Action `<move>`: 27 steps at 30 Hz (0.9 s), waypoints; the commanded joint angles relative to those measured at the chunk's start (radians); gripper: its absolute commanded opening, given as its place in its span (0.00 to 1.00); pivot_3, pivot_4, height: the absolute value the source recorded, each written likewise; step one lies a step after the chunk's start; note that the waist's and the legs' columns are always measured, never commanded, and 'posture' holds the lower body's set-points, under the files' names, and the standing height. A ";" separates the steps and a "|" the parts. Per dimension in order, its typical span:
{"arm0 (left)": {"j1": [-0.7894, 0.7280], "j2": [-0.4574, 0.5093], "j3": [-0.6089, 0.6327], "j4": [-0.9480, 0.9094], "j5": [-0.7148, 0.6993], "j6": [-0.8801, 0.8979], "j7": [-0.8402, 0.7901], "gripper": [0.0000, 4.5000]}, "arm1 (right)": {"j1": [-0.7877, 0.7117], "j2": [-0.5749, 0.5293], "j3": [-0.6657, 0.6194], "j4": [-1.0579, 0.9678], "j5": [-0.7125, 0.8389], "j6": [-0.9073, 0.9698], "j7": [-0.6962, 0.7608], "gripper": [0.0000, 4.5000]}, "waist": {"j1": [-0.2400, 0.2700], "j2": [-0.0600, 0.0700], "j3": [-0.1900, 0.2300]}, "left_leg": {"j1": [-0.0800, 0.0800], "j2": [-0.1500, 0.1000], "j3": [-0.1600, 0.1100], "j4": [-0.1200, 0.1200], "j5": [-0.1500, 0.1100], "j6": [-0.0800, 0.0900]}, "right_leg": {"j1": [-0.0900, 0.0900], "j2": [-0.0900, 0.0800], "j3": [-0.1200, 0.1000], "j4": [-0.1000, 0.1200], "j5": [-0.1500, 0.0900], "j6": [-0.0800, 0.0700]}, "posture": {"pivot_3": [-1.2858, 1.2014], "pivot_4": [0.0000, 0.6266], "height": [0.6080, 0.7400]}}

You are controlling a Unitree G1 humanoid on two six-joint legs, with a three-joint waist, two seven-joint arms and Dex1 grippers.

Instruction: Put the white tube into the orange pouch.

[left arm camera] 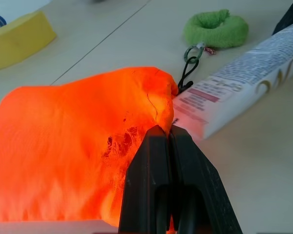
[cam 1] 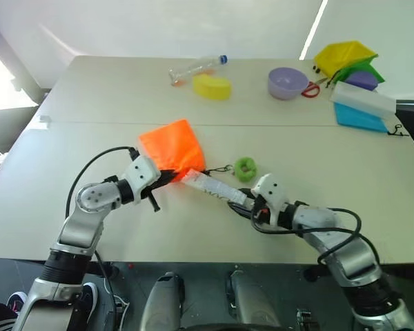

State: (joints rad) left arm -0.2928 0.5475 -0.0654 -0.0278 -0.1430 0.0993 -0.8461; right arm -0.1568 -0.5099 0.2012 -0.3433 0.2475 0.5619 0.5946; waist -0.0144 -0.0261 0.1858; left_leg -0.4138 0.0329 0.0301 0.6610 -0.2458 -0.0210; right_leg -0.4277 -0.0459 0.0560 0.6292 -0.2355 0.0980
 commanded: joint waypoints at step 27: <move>0.009 -0.004 -0.003 -0.151 -0.027 0.089 0.017 0.00 | -0.185 0.211 0.120 0.146 -0.214 -0.063 -0.121 0.47 | -0.004 0.000 0.000 | 0.001 0.000 0.000 0.001 0.000 0.000 | 0.000 0.000 0.000 0.001 0.000 0.000 | 0.52 0.24 1.00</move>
State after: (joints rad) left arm -0.2854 0.5393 -0.0689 -0.1344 -0.1557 0.1939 -0.8271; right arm -0.3242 -0.2960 0.3113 -0.1887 0.0659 0.5367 0.4869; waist -0.0188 -0.0261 0.1858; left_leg -0.4132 0.0330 0.0300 0.6624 -0.2457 -0.0211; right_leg -0.4272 -0.0455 0.0559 0.6304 -0.2353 0.0979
